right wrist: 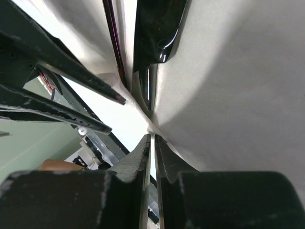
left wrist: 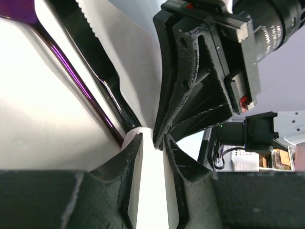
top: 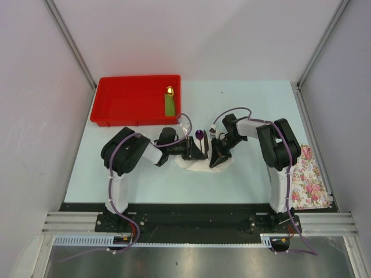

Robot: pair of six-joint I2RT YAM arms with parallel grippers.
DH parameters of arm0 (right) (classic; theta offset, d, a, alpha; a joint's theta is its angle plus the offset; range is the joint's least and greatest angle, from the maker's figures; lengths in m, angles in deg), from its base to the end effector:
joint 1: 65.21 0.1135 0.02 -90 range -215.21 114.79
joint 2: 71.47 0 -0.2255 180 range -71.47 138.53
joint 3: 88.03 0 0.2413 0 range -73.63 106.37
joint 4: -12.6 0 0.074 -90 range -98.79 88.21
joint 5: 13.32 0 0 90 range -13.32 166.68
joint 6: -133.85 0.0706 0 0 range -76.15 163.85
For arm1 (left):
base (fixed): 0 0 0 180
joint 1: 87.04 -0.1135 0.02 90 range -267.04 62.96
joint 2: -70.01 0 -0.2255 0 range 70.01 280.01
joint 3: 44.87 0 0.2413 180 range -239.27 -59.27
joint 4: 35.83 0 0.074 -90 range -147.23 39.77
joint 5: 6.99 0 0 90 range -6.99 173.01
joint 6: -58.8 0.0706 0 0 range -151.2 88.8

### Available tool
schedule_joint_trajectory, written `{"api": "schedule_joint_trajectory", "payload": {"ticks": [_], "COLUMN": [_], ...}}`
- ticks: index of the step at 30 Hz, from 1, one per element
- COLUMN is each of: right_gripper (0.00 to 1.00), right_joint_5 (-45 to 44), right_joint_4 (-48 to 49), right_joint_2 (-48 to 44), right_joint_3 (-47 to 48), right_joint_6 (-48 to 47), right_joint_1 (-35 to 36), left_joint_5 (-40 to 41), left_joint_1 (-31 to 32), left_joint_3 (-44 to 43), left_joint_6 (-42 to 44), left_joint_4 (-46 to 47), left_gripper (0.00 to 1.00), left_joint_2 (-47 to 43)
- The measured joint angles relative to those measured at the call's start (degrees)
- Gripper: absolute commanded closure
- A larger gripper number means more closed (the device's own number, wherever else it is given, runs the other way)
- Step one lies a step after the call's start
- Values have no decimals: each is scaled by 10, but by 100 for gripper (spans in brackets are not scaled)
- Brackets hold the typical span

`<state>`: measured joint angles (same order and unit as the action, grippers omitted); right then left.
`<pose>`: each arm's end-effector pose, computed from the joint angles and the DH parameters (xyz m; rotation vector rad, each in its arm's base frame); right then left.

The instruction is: Place the utensils on the paper napkin and roll it up

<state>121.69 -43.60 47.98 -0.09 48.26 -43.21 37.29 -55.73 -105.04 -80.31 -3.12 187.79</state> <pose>0.2980 0.1742 0.0599 0.4478 -2.7439 -1.1341 0.2866 -0.2335 0.0573 0.2457 2.2757 -1.6224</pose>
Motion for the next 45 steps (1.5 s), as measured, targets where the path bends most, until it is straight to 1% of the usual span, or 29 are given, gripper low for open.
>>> {"api": "schedule_joint_trajectory", "payload": {"ticks": [5,14,17,18,20,23,26,32,34,35,38,41,45], "right_gripper": [87,88,88,87,86,82,72,60,56,52,45,42,39], "right_joint_5": [0,1,1,1,1,3,6,3,-10,-16,-37,-62,-79], "right_joint_4": [0,0,0,0,0,-1,-2,-4,-6,-8,-15,-24,-35], "right_joint_2": [0,1,1,1,1,1,0,-14,-21,-24,-36,-48,-54], "right_joint_3": [0,0,0,0,0,1,1,1,1,1,1,1,0], "right_joint_6": [0,1,1,1,1,1,1,1,-1,-2,-4,-8,-10], "right_joint_1": [0,0,0,0,0,0,0,-8,-23,-33,-66,-100,-129], "left_joint_5": [2,0,1,2,4,6,6,6,6,6,6,6,6], "left_joint_1": [1,6,7,7,7,7,7,7,7,7,7,7,7], "left_joint_3": [-2,-4,-6,-6,-9,-20,-30,-35,-35,-35,-35,-35,-35], "left_joint_6": [-6,-47,-54,-54,-55,-50,-44,-38,-37,-36,-34,-33,-33], "left_joint_4": [0,38,43,42,36,10,-12,-25,-26,-27,-27,-27,-28], "left_gripper": [71,71,74,78,80,81,82,83,83,84,84,85,85], "left_joint_2": [6,24,28,29,30,31,31,31,31,31,31,31,31]}}
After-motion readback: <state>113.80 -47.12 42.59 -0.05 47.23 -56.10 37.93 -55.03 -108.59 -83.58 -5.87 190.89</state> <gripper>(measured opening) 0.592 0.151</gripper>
